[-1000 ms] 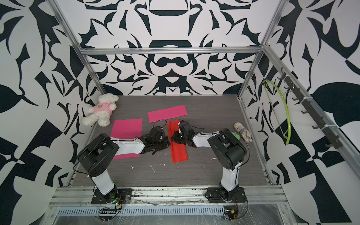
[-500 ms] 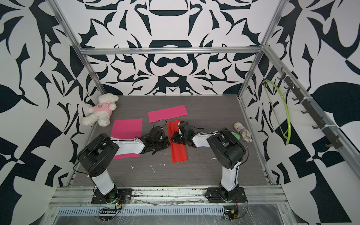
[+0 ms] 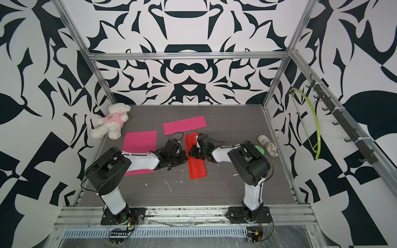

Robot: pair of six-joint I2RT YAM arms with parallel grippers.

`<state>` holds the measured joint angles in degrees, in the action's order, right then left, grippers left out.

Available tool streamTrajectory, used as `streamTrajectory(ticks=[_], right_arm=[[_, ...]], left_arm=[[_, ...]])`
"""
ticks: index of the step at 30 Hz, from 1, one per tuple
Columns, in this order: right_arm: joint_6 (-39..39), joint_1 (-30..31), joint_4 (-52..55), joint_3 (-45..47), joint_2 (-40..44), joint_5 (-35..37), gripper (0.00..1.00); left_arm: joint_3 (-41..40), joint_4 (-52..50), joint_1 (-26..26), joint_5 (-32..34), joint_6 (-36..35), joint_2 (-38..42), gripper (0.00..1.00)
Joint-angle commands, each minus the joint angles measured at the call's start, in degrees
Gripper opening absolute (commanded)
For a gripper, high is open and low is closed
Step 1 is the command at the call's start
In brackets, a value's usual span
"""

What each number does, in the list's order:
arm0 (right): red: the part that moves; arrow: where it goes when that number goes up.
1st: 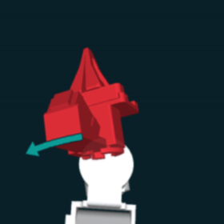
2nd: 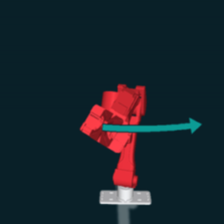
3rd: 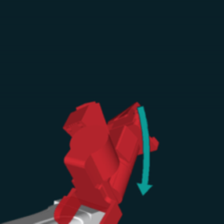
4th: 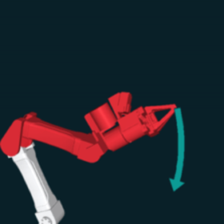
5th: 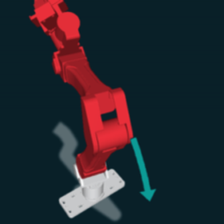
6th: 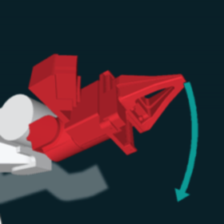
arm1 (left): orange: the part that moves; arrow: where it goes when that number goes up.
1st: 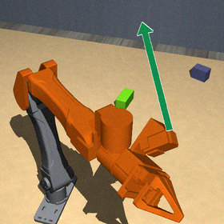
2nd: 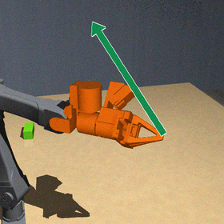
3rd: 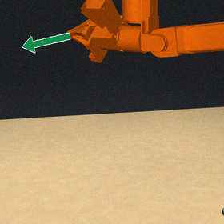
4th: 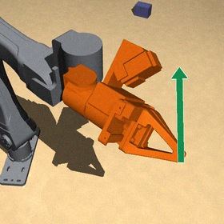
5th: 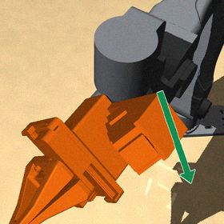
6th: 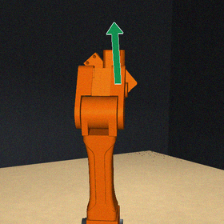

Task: Fold the rectangular paper in half along the long edge
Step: Fold the paper at the center of the board.

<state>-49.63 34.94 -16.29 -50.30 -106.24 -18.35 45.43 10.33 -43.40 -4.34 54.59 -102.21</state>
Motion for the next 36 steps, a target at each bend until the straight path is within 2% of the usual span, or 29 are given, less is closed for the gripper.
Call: streamTrajectory(ticks=[1, 18, 23, 27, 31, 36], right_arm=[[-0.3, -0.3, -1.7, -1.5, -0.7, -0.4, 0.00], [-0.2, -0.6, -2.1, 0.6, -1.5, -0.3, 0.00], [-0.3, -0.7, -2.1, 1.4, -1.3, -0.3, 0.17], [-0.4, -0.7, -2.2, 1.7, -1.6, -0.3, 0.24], [-0.9, -0.9, -3.0, 2.0, -1.9, -0.4, 0.24], [-1.5, -1.0, -3.4, 2.4, -2.0, -0.4, 0.14]], left_arm=[[-5.4, -18.8, 0.2, 2.7, -1.0, -6.4, 0.03], [-5.6, -18.8, 0.2, 2.7, -1.0, -5.9, 0.03], [-6.9, -20.8, 0.2, 6.0, 0.3, -2.6, 0.10], [-7.6, -24.9, 0.2, 10.3, 0.5, 1.8, 0.14], [-8.2, -27.4, 0.6, 12.9, 0.8, 4.8, 0.16], [-9.0, -23.9, 1.1, 11.6, 0.7, 7.5, 0.17]])
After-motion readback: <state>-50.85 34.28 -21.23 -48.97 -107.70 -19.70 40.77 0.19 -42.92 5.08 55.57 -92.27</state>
